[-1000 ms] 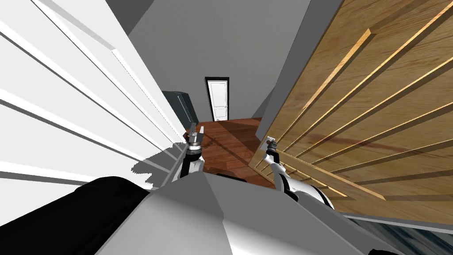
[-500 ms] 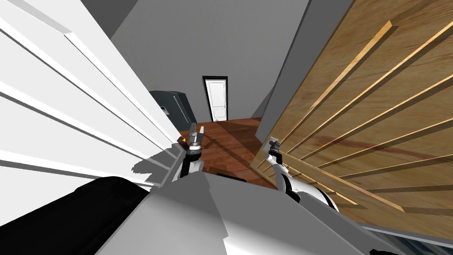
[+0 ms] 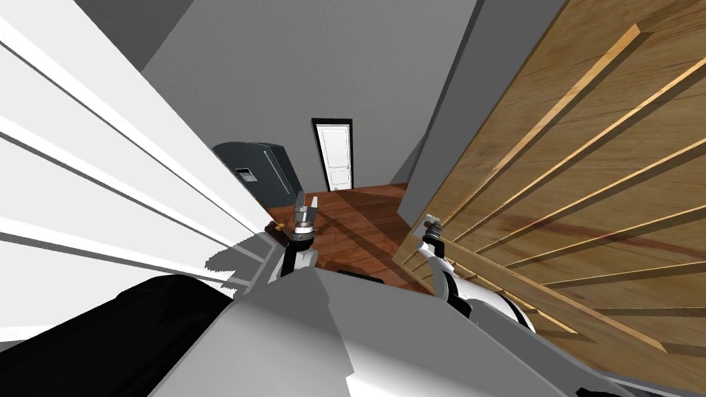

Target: Push the door open

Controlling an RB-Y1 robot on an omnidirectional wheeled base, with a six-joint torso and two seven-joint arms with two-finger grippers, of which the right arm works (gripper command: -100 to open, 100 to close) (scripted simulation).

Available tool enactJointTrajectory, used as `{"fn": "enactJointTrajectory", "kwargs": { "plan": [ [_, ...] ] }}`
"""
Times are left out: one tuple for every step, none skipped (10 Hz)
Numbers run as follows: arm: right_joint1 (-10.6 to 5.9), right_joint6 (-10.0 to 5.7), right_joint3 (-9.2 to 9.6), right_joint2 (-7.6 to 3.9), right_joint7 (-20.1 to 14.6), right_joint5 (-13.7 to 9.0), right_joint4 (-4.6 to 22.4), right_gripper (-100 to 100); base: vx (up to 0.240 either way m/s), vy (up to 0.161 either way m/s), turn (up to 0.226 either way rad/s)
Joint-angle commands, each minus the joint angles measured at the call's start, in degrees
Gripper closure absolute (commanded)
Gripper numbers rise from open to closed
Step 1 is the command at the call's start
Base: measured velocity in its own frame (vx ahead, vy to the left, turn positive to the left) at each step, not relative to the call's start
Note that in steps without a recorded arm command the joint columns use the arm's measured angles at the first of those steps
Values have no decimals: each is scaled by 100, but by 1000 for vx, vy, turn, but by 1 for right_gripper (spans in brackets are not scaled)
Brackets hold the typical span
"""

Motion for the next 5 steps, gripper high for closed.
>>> {"fn": "enactJointTrajectory", "kwargs": {
  "plan": [
    [-45, -72, -52, -66, 14, -33, 88, 100, 169, 42, -55],
    [-39, -80, -88, -87, 33, -56, 98, 100, 161, 44, -43],
    [-39, -80, -88, -87, 33, -56, 98, 100, 107, 24, -32],
    [-39, -80, -88, -87, 33, -56, 98, 100, 38, -7, 2],
    [-28, -97, -159, -128, 70, -102, 119, 100, 118, 21, -23]
  ]
}}
